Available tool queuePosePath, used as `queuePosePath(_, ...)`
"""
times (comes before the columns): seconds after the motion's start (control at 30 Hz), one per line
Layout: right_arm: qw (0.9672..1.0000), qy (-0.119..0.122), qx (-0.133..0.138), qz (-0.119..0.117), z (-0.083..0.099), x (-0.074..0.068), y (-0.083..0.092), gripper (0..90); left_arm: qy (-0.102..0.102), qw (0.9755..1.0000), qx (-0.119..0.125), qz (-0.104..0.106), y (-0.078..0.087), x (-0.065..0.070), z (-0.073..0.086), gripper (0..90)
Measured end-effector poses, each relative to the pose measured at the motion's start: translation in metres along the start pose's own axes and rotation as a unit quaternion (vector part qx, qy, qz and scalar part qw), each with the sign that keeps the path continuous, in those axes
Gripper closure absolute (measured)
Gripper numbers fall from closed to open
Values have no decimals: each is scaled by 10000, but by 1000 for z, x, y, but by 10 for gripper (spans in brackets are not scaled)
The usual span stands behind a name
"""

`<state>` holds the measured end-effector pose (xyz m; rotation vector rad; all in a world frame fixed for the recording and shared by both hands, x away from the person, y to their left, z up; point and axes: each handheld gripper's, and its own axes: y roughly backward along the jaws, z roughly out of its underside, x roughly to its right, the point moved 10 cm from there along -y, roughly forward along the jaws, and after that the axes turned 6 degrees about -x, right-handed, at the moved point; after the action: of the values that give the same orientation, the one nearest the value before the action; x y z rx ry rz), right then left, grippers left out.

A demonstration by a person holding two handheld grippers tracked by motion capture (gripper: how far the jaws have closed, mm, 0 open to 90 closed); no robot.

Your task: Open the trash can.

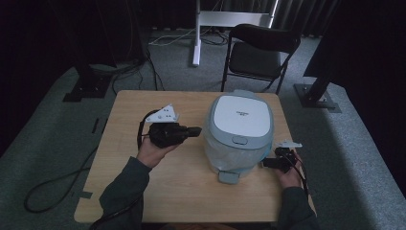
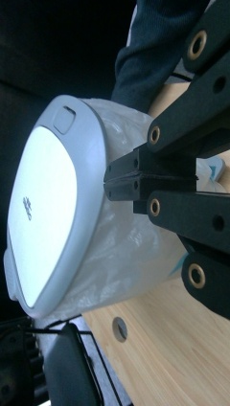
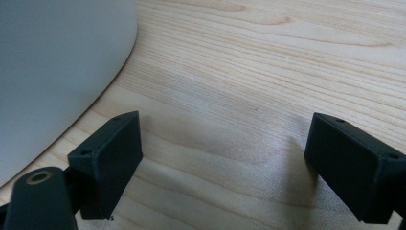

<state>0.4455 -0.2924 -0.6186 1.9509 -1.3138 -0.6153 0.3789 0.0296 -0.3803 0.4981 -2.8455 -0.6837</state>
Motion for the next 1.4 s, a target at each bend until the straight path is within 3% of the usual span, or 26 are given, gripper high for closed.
queuePosePath(0.8,10000,0,2,-1,0,0,0,116,-293,9987,90,409,-30,26,-34,900)
queuePosePath(1.13,10000,0,2,-1,0,0,0,116,-530,9971,-12,551,-50,43,-47,899)
queuePosePath(1.4,10000,-1,1,0,0,0,0,116,-677,9960,-131,572,-63,52,-48,899)
